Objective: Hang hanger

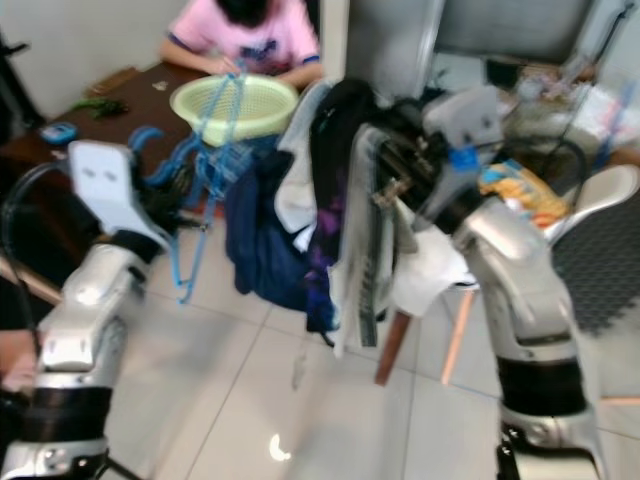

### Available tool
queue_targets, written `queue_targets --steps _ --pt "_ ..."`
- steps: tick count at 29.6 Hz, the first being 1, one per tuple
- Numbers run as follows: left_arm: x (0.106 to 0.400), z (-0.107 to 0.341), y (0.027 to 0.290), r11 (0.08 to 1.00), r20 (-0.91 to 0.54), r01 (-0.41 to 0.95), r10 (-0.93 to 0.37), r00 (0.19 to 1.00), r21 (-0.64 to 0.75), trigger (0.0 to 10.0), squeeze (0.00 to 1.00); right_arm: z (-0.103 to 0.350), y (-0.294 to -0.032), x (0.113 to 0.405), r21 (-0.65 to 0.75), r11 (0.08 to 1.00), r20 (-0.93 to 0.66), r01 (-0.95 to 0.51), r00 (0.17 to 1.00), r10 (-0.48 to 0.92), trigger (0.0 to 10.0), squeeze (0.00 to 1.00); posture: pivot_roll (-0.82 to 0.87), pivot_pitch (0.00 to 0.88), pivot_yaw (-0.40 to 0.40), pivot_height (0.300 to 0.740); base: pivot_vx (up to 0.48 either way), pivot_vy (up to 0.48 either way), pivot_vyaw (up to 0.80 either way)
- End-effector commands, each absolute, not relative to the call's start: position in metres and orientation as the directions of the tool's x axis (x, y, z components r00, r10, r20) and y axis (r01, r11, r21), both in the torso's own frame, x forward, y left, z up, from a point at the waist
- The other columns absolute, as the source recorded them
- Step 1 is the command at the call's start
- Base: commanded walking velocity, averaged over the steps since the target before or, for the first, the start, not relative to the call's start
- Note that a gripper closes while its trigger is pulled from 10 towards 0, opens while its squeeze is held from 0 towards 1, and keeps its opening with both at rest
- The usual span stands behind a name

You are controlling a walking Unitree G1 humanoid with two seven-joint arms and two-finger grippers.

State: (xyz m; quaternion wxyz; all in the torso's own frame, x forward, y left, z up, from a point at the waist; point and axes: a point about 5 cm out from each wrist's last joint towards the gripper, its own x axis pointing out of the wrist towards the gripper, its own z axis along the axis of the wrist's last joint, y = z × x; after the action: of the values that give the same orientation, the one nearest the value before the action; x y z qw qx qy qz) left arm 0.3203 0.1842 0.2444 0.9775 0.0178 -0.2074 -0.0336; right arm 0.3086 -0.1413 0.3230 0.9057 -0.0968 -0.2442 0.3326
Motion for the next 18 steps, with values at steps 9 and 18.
queue_targets --steps 9,18 --pt "0.31 0.246 0.169 0.996 0.413 0.054 -0.08 0.907 0.075 10.0 0.0 0.383 -0.114 0.313 -0.441 0.698 0.471 -0.564 0.516 0.715 10.0 0.0 0.09 0.055 -0.075 0.74 0.404 0.0 0.8" --pt "0.309 0.247 0.163 0.996 0.411 0.069 -0.088 0.907 0.061 10.0 0.0 0.42 -0.103 0.339 -0.437 0.788 0.506 -0.433 0.606 0.614 10.0 0.0 0.1 0.047 -0.085 0.74 0.402 0.0 0.71"
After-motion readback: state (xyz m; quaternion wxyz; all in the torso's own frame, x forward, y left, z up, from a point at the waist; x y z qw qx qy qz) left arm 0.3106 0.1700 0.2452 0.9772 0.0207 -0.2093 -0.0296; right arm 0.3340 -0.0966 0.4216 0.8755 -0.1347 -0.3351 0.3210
